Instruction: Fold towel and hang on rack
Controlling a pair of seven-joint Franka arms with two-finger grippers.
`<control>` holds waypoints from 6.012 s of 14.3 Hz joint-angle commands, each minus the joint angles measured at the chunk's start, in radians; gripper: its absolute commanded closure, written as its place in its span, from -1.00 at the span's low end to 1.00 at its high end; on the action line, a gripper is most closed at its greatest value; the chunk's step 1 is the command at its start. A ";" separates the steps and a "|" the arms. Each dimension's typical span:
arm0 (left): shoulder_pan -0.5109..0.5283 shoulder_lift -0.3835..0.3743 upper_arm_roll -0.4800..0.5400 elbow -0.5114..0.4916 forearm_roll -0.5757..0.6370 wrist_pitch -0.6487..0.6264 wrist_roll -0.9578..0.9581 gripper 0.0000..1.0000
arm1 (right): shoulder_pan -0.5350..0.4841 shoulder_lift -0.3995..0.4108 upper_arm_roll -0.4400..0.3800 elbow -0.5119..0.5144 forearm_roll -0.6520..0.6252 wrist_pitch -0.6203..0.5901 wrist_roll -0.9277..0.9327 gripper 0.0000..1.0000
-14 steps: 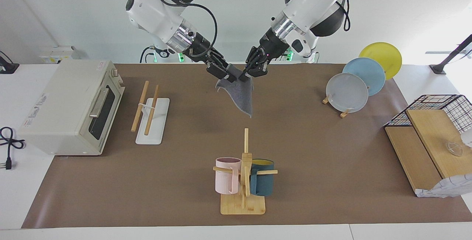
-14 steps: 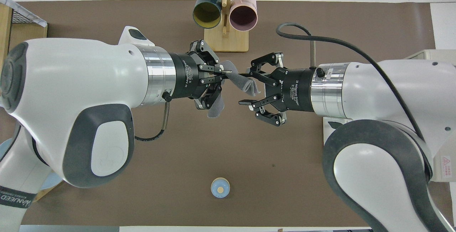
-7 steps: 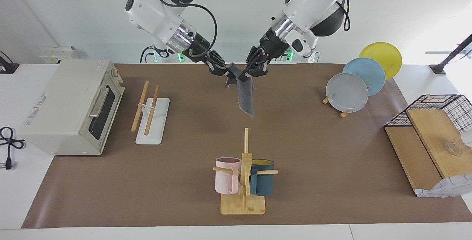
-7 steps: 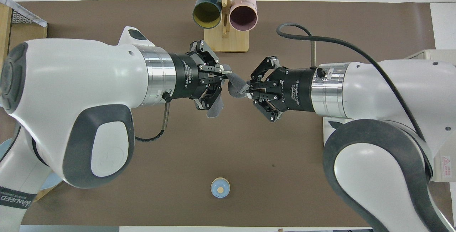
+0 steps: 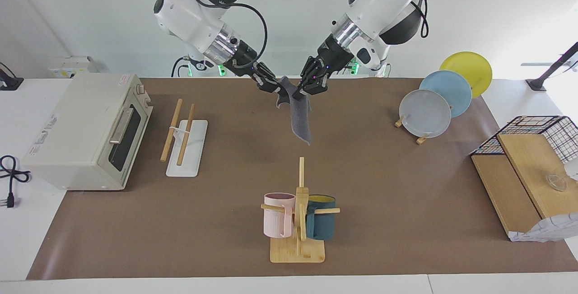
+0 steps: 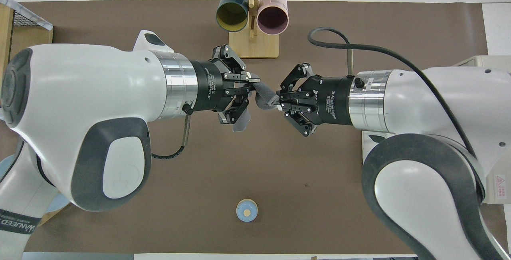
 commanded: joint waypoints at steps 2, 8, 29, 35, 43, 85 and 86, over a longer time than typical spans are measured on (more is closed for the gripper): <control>-0.009 -0.034 0.009 -0.034 -0.024 0.020 -0.003 -1.00 | -0.004 -0.015 -0.003 -0.016 0.008 -0.019 -0.071 1.00; 0.000 -0.049 0.009 -0.069 -0.024 0.024 0.006 -1.00 | -0.009 -0.032 -0.004 -0.030 -0.347 -0.172 -0.502 1.00; 0.399 -0.140 0.037 -0.215 0.226 -0.264 1.316 -1.00 | -0.194 -0.109 -0.004 -0.188 -0.920 -0.209 -1.453 1.00; 0.428 -0.057 0.038 -0.011 0.503 -0.445 1.643 -1.00 | -0.175 -0.099 0.001 -0.187 -0.991 -0.125 -1.598 1.00; 0.207 -0.030 0.209 0.066 0.617 -0.595 1.712 -1.00 | -0.136 -0.090 -0.003 -0.179 -0.992 -0.068 -1.762 1.00; 0.031 -0.068 0.405 0.055 0.524 -0.641 1.741 -1.00 | -0.411 -0.142 -0.004 -0.259 -0.992 -0.139 -2.119 -1.00; 0.031 -0.068 0.405 0.055 0.525 -0.644 1.741 -1.00 | -0.408 -0.138 -0.003 -0.250 -0.991 -0.140 -2.116 -1.00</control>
